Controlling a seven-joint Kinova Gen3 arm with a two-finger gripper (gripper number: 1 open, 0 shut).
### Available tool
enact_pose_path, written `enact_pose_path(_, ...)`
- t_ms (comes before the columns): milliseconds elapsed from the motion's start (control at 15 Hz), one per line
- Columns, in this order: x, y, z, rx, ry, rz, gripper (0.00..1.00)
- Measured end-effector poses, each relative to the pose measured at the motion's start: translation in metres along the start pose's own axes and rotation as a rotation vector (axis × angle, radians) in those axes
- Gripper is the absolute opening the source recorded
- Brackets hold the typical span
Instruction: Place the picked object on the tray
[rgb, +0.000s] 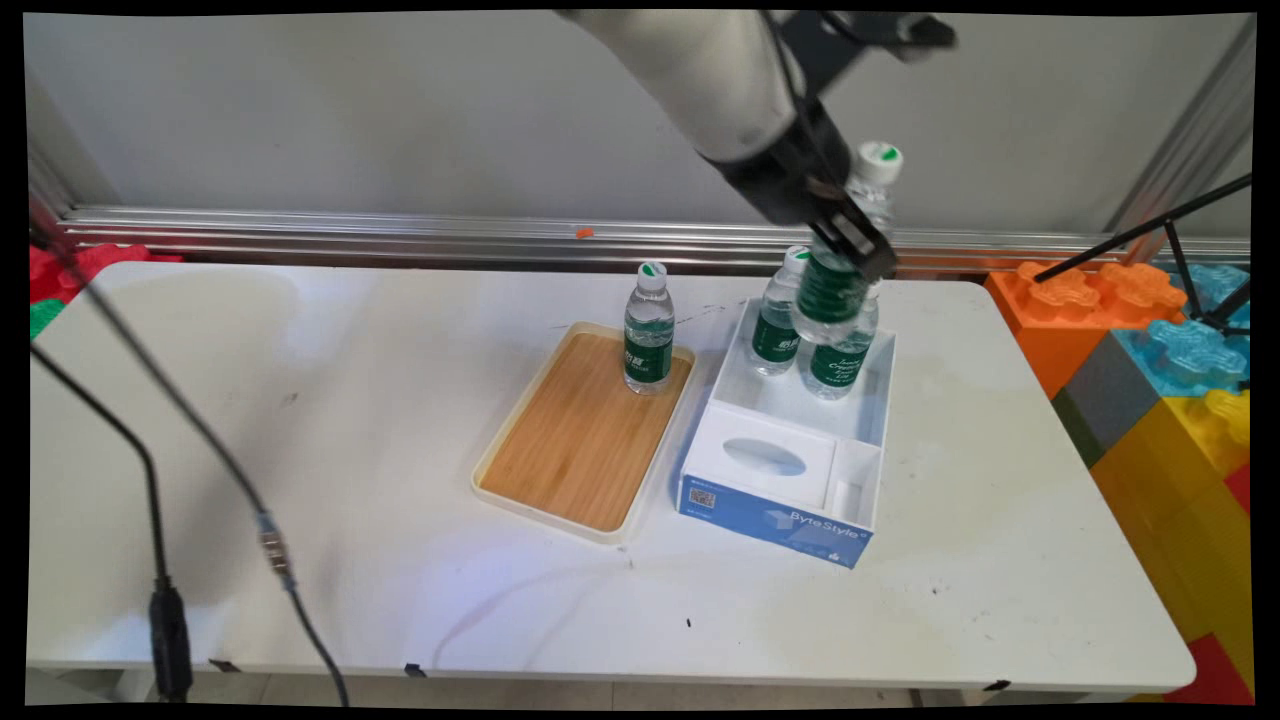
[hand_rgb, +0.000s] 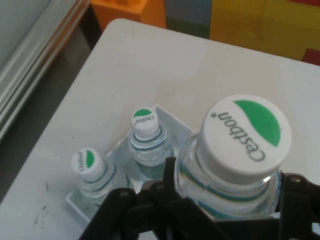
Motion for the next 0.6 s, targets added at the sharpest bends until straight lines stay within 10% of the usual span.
enact_pose_path(600, -0.117, -0.064, -0.11, -0.042, -0.051, 0.054, 0.0)
